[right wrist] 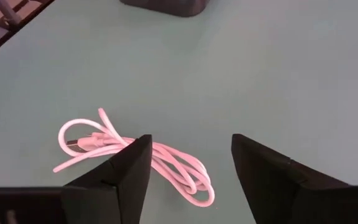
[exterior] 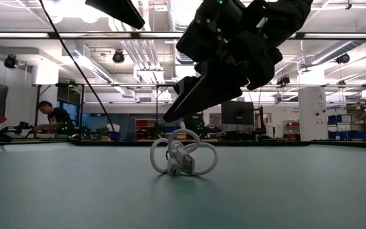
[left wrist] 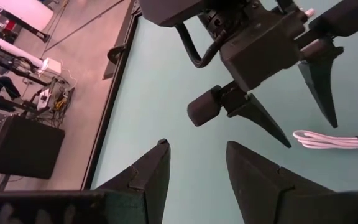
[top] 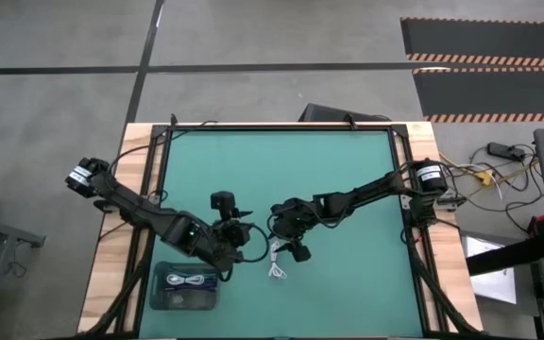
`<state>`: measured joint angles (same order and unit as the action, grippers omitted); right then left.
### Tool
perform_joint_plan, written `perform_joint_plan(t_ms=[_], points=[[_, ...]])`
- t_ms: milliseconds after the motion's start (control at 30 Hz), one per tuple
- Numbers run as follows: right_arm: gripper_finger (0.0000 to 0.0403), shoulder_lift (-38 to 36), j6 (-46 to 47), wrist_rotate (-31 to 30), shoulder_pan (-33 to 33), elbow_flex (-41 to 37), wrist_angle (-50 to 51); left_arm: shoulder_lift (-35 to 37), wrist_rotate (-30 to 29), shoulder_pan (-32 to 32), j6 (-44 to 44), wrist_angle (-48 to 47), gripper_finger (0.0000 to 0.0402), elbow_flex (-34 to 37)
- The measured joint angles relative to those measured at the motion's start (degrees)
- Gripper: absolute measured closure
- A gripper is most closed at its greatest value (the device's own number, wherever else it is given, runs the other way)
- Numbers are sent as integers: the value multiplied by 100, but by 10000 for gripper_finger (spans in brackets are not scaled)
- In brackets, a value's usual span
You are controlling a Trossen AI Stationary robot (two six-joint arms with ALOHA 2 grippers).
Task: Pick and place USB-C Cables
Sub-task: Put the white charger cable into the black bin
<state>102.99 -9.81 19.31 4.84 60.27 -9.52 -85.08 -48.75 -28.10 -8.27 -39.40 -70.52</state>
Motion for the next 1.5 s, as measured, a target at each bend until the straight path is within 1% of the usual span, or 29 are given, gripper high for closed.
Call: perform_joint_plan(t_ms=[500,633,1500], points=[[188,442,105,56,-70,0,-200,0,-4,143,13,26,260,0],[188,462,173,211,-134,0,-194,0,-2,154,17,37,260,0],[188,544,171,232,-127,-13,-349,0,-2,154,20,42,260,0]])
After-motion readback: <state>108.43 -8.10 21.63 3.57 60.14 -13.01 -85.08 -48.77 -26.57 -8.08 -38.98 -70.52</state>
